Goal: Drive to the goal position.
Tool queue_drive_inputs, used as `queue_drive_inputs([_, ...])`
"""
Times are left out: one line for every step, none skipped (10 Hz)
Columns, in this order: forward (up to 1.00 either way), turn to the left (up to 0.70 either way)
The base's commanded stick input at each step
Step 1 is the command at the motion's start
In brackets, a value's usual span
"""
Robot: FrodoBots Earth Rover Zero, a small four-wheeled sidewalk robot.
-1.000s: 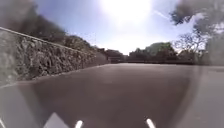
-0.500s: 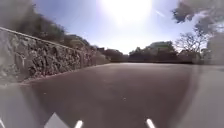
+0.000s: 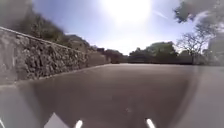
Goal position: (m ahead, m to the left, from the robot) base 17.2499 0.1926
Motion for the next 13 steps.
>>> queue_drive_inputs([0.85,0.00])
queue_drive_inputs([0.85,0.00])
queue_drive_inputs([0.85,0.00])
queue_drive_inputs([0.85,0.00])
queue_drive_inputs([0.85,0.00])
queue_drive_inputs([0.85,0.00])
queue_drive_inputs([0.85,0.00])
queue_drive_inputs([0.85,0.00])
queue_drive_inputs([0.85,0.00])
queue_drive_inputs([0.85,0.00])
queue_drive_inputs([0.85,0.00])
queue_drive_inputs([0.85,0.00])
queue_drive_inputs([0.85,0.00])
